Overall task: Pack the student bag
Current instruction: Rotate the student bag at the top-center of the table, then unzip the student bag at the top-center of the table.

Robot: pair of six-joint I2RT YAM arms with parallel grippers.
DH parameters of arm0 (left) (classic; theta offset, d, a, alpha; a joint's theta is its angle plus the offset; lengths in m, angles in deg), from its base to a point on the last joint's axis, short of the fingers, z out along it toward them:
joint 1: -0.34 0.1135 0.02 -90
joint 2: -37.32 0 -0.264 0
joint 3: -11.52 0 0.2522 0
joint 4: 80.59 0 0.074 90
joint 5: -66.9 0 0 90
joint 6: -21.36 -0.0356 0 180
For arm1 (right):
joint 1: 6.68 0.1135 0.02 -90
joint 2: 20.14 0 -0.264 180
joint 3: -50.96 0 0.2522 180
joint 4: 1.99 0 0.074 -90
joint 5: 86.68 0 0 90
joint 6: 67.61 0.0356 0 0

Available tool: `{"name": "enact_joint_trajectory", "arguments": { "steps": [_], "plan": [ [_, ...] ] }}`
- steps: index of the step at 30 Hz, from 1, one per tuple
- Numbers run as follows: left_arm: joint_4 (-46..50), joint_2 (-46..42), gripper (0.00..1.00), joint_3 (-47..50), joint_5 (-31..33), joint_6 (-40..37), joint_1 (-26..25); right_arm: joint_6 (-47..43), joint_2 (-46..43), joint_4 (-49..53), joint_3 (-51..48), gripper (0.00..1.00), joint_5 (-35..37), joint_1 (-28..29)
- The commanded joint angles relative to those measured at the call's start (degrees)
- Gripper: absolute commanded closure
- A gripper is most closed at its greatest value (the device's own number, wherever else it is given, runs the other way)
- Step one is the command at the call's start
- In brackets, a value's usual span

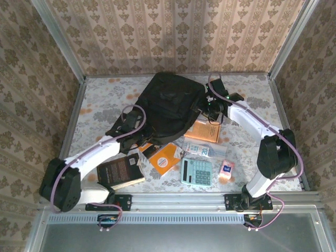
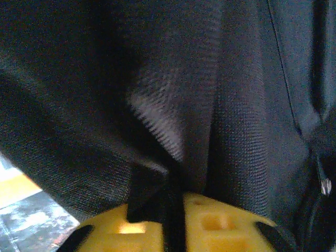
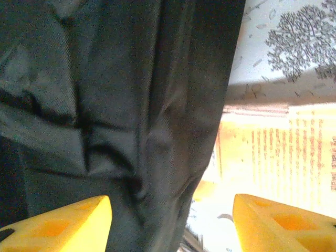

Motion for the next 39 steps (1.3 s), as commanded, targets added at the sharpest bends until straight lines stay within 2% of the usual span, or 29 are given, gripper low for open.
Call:
{"name": "enact_joint_trajectory", "arguments": {
  "steps": [1,6,9,11,17,20,23,25,27,28,31,33,36,39],
  "plan": [
    [-3.52,4.46,0.62,-4.56,-16.11,-8.03,-1.89,1.59,-2.50,6.46,-1.27,0.36,2.09,1.28],
    [-1.69,9.40,0.42,-8.76,-28.87,-13.17,-3.28,-0.69,-3.44,10.96,-1.42,0.35,5.11,1.93],
    [2.46,11.70,0.38,-10.71,-32.48,-16.86,-4.10,-3.06,-5.24,12.20,-2.77,0.36,6.89,2.16],
    [5.35,12.66,0.38,-11.44,-33.23,-19.06,-4.77,-4.04,-6.20,11.30,-5.09,0.41,7.70,2.51],
    [10.68,12.35,0.37,-12.59,-31.75,-23.77,-5.59,-7.04,-3.59,8.20,-6.88,0.48,4.74,2.39],
    [14.22,11.85,0.37,-14.20,-29.83,-26.91,-6.72,-7.39,-5.05,5.12,-7.35,0.52,4.80,2.23],
    [18.12,10.25,0.39,-16.26,-27.10,-31.06,-7.89,-6.09,-8.88,0.72,-9.14,0.61,4.61,1.45],
    [19.72,8.06,0.39,-17.46,-23.67,-33.35,-8.22,-5.90,-10.23,-1.12,-9.34,0.74,4.64,0.93],
    [19.96,5.94,0.39,-18.27,-21.07,-34.66,-8.05,-5.97,-9.50,-0.88,-8.03,0.77,3.86,0.00],
    [20.03,4.93,0.39,-18.95,-19.45,-35.30,-8.03,-5.97,-8.52,-0.21,-7.01,0.75,3.16,-0.69],
    [20.16,3.38,0.40,-22.46,-14.84,-36.78,-7.88,-6.18,-5.45,-0.20,-4.19,0.49,1.03,-2.29],
    [19.33,3.17,0.40,-24.19,-12.32,-37.23,-7.83,-6.45,-3.24,-0.67,-2.37,0.40,0.95,-2.79],
    [17.15,4.71,0.41,-26.71,-10.86,-35.80,-7.00,-6.58,1.29,-0.94,1.11,0.34,0.78,-3.75],
    [15.73,8.00,0.42,-29.54,-10.16,-33.63,-6.11,-6.54,5.72,-2.28,3.63,0.37,-0.03,-5.20]
  ]
}}
